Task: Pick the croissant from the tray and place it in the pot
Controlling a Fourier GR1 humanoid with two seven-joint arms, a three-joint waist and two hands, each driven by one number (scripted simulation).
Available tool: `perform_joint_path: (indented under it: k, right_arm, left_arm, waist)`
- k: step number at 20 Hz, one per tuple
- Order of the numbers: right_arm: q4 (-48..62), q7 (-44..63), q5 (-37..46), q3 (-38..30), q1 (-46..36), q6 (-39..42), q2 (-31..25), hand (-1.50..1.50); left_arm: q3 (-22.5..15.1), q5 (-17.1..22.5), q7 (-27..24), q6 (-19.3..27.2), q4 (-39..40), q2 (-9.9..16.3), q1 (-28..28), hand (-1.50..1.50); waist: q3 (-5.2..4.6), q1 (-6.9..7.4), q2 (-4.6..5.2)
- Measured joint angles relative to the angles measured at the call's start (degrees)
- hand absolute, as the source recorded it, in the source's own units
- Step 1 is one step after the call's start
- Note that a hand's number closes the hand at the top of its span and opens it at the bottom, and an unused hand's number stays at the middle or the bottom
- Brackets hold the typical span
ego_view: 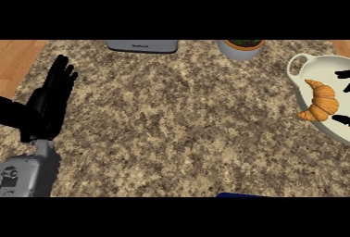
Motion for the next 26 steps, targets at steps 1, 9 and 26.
perform_joint_path:
  k: [1,9,26]
  right_arm:
    - [1.22,-0.35,0.34,0.35,-0.68,1.52,0.33,-1.50]
    - [6.98,-1.88,-2.66,-1.34,-4.88,14.46,3.15,-1.50]
    - [10.59,7.81,-13.77,-10.07,-6.70,30.50,-6.35,-1.50]
  left_arm:
    - [0.02,0.03,0.06,-0.02,0.06,0.00,-0.23,0.00]
    - [0.18,0.04,0.23,0.07,0.14,-0.12,-0.38,0.00]
    - [0.03,-0.05,-0.06,0.36,-1.42,-0.66,0.71,0.00]
  waist:
    - [0.01,0.00,0.04]
    - [0.09,-0.36,0.06]
    - [0.44,-0.62,0.58]
